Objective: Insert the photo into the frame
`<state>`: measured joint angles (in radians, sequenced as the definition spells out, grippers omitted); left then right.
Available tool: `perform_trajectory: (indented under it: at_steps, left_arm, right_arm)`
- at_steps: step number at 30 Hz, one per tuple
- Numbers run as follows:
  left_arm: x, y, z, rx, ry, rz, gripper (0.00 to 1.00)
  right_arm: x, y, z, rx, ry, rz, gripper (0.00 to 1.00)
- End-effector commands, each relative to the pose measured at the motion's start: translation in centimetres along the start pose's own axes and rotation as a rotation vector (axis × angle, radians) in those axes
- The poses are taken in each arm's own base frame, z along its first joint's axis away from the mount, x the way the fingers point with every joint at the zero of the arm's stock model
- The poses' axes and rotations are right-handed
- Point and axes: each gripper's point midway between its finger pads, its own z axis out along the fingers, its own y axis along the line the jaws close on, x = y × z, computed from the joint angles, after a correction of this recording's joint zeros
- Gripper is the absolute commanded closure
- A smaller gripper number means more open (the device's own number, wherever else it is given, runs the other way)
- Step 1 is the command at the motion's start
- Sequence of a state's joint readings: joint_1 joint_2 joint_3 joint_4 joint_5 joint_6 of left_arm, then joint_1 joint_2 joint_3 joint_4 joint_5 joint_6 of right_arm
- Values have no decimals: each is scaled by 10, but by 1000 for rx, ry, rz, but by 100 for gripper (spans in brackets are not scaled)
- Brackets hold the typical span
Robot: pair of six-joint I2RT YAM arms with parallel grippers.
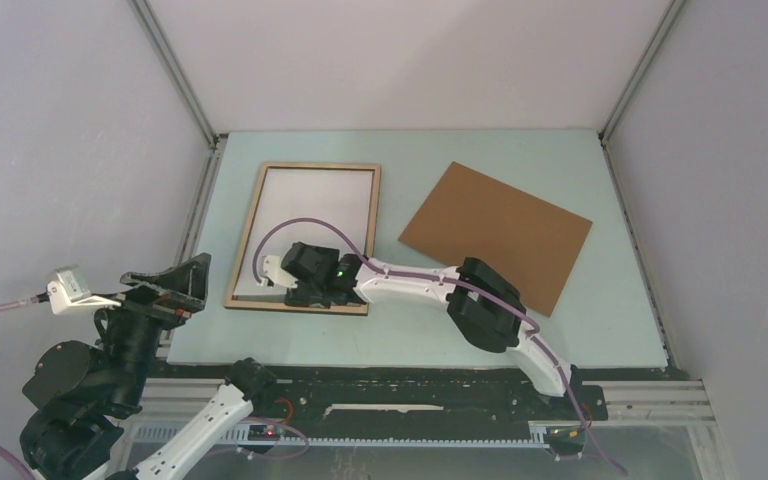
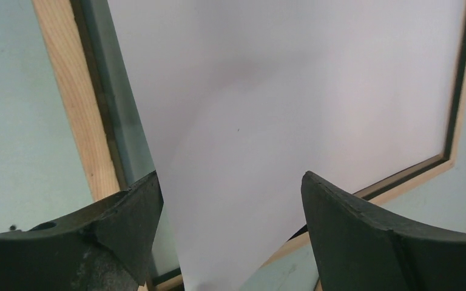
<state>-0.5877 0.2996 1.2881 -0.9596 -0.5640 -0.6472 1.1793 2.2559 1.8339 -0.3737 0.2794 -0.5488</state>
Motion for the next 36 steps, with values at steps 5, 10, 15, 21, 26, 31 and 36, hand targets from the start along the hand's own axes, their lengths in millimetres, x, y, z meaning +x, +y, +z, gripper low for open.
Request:
perform_trajectory:
  at_steps: [5, 10, 15, 21, 26, 31, 36]
  left_arm:
    - [5, -6, 4, 20, 17, -14, 0]
    - [8, -8, 6, 23, 30, -14, 0]
    - [17, -10, 13, 25, 51, 2, 0]
    - [47, -18, 34, 38, 141, 66, 0]
    - [101, -30, 63, 73, 303, 153, 0]
    - [185, -42, 96, 116, 594, 260, 0]
    - [241, -42, 126, 94, 704, 335, 0]
  right_arm:
    - [-16, 0, -50, -126, -21, 167, 0]
    - [-7, -4, -67, -94, -10, 294, 0]
    - [0, -2, -93, -131, -42, 495, 0]
    - [29, -13, -128, -127, -87, 708, 0]
    - [100, -42, -150, -69, -36, 930, 0]
    - [182, -67, -174, 85, 46, 1143, 0]
    - [251, -77, -204, 195, 31, 1398, 0]
